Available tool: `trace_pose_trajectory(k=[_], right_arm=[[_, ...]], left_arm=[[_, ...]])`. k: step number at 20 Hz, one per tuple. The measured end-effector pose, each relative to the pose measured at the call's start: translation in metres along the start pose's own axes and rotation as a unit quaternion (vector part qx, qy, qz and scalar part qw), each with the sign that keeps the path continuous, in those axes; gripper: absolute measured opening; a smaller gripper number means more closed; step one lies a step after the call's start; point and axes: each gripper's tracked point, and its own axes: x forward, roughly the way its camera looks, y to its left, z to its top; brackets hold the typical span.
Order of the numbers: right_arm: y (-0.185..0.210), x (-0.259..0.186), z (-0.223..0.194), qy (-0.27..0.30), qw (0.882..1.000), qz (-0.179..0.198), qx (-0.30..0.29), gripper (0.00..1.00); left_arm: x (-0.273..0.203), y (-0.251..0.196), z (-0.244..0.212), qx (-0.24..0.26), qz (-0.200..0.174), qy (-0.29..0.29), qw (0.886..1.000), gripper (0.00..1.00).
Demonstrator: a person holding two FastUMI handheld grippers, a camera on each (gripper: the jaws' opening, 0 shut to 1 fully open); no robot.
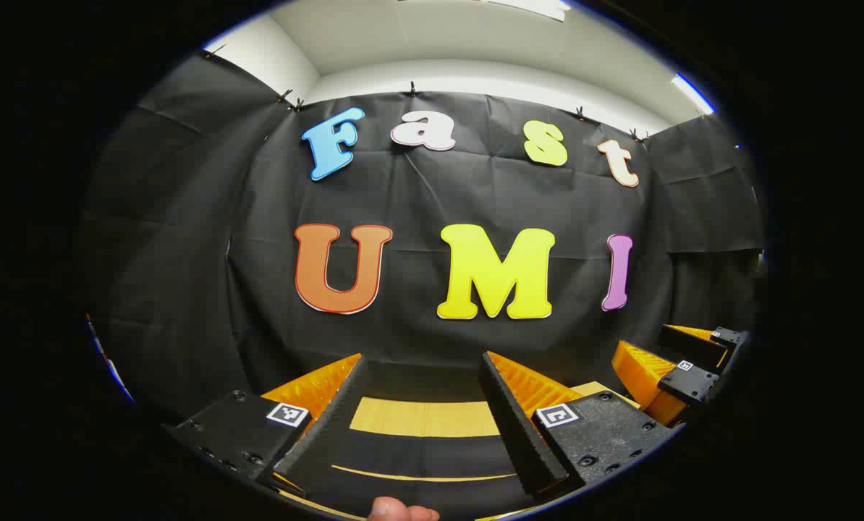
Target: Grasp the waist and the cuffs of the jeans and fold them to make the two legs overlap; first hold the waist and fold one-third of the jeans toward the cuffs, then hold the cuffs and fold the remaining one-third in the same direction to finish folding.
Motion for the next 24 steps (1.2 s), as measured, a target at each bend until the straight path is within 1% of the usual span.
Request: trace_pose_trajectory(k=[2, 3, 4, 5, 6, 7, 9, 15, 17, 19, 24], right_arm=[[-0.004, -0.001, 0.000, 0.002, 1.000, -0.002, -0.002, 0.98], [-0.005, -0.001, 0.000, 0.001, 1.000, -0.003, -0.002, 0.97], [-0.006, -0.001, 0.001, 0.000, 1.000, -0.004, -0.003, 0.97], [-0.007, -0.002, 0.002, 0.000, 1.000, -0.005, -0.003, 0.97], [-0.008, -0.001, 0.002, 0.000, 1.000, -0.005, -0.004, 0.97], [-0.008, -0.001, 0.002, -0.001, 1.000, -0.006, -0.005, 0.99], [-0.011, -0.001, 0.001, 0.000, 1.000, -0.009, -0.002, 0.94], [-0.018, -0.004, 0.002, -0.002, 1.000, -0.009, -0.003, 0.95], [-0.026, -0.005, -0.002, 0.002, 1.000, -0.016, -0.001, 0.95], [-0.038, -0.005, -0.005, 0.006, 1.000, -0.026, 0.000, 0.95], [-0.075, -0.003, -0.015, 0.015, 0.999, -0.050, 0.002, 0.95]], left_arm=[[0.000, -0.001, -0.002, -0.001, -0.004, 0.004, 1.000, 0.98], [0.001, -0.002, -0.002, -0.003, -0.004, 0.004, 1.000, 1.00], [0.002, -0.002, -0.002, -0.005, -0.004, 0.005, 1.000, 0.98], [0.002, -0.003, -0.004, -0.007, -0.004, 0.005, 1.000, 1.00], [0.003, -0.005, -0.006, -0.008, -0.007, 0.010, 1.000, 0.98], [0.004, -0.008, -0.008, -0.007, -0.012, 0.014, 1.000, 1.00], [0.003, -0.008, -0.006, -0.005, -0.011, 0.010, 1.000, 0.98], [0.004, -0.004, -0.006, -0.008, -0.006, 0.004, 1.000, 0.98], [0.005, -0.002, -0.011, -0.008, -0.002, 0.009, 1.000, 1.00], [0.007, -0.002, -0.015, -0.009, 0.001, 0.013, 1.000, 0.98], [0.014, 0.000, -0.026, -0.007, 0.013, 0.025, 1.000, 0.98]])
